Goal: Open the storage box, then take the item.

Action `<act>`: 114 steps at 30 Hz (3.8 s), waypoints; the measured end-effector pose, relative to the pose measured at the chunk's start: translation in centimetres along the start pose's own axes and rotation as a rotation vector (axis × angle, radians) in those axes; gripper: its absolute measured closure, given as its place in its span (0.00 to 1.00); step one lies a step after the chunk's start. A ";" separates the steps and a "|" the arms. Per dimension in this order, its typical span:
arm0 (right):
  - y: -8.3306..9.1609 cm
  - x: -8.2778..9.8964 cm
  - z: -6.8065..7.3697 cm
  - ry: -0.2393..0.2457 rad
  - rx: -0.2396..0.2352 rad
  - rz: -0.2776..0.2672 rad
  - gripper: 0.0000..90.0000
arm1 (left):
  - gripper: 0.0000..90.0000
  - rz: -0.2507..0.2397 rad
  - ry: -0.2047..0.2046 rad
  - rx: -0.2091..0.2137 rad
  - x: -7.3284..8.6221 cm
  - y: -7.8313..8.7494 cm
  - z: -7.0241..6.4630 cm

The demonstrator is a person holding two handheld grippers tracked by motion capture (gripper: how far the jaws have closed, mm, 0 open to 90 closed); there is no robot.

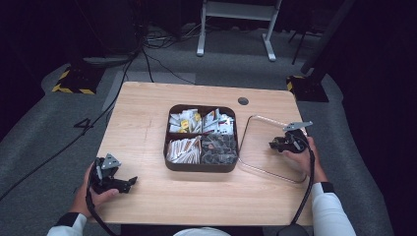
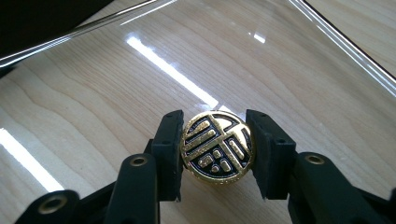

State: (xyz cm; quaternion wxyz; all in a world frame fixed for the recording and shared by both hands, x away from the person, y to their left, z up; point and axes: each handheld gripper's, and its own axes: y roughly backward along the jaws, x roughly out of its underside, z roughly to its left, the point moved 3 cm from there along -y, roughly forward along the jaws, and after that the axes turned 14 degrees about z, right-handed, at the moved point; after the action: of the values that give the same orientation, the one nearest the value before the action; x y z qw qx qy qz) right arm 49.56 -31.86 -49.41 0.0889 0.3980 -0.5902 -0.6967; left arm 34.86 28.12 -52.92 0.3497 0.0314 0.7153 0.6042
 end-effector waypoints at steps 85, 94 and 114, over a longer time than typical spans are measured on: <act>1.9 -12.7 9.0 0.145 -0.006 -0.225 0.33 | 0.00 0.000 -0.003 0.001 0.1 0.1 0.0; 1.0 -14.8 10.0 0.155 -0.014 -0.224 0.33 | 0.00 0.000 -0.002 0.001 0.1 0.1 0.0; -2.4 -18.5 11.5 0.153 -0.019 -0.152 0.33 | 0.00 -0.002 0.002 0.000 0.2 0.1 0.0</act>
State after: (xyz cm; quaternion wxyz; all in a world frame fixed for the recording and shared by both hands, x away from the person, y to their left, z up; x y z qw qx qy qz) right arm 55.16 -11.53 -43.36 0.0844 0.4927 -0.5434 -0.6745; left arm 34.72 28.23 -52.92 0.3494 0.0300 0.7156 0.6040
